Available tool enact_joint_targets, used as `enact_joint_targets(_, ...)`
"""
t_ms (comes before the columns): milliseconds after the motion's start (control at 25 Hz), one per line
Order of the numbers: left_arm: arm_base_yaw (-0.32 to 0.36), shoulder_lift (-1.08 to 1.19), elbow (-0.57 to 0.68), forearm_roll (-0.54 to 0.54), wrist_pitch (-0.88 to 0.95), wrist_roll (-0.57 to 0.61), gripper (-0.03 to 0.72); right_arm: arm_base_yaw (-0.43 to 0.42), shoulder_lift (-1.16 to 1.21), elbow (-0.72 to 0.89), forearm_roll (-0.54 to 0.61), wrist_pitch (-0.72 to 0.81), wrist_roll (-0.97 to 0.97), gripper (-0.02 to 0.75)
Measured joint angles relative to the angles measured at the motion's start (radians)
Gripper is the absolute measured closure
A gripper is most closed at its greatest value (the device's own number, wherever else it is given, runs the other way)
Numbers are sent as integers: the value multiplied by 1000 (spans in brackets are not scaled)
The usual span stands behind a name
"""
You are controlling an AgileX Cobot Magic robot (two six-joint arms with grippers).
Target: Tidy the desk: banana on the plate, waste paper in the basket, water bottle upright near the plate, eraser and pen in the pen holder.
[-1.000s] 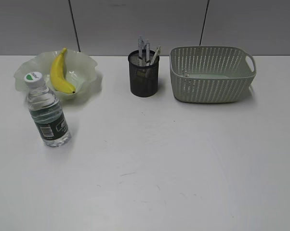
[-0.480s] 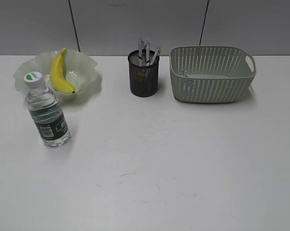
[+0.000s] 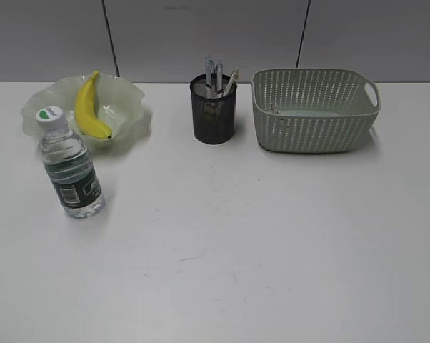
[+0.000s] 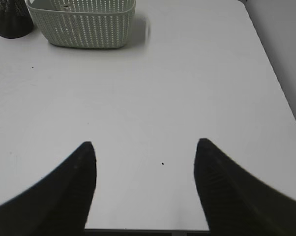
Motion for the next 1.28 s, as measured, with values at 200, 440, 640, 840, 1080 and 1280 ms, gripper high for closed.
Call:
enact_joint_targets(200,328,0,0,0,0,0,374,0,0,0,0,0,0,238)
enact_joint_targets(440,607,0,0,0,0,0,374,0,0,0,0,0,0,238)
enact_joint_targets(640,680,0,1,0,0,0,374,0,0,0,0,0,0,238)
enact_joint_targets(840,683,-1,1,0,0,0,374,0,0,0,0,0,0,238)
enact_joint_targets(1080,683,-1,1,0,0,0,374,0,-1,0,0,0,0,238)
enact_joint_targets(1280,683,-1,1,0,0,0,374,0,-1,0,0,0,0,238)
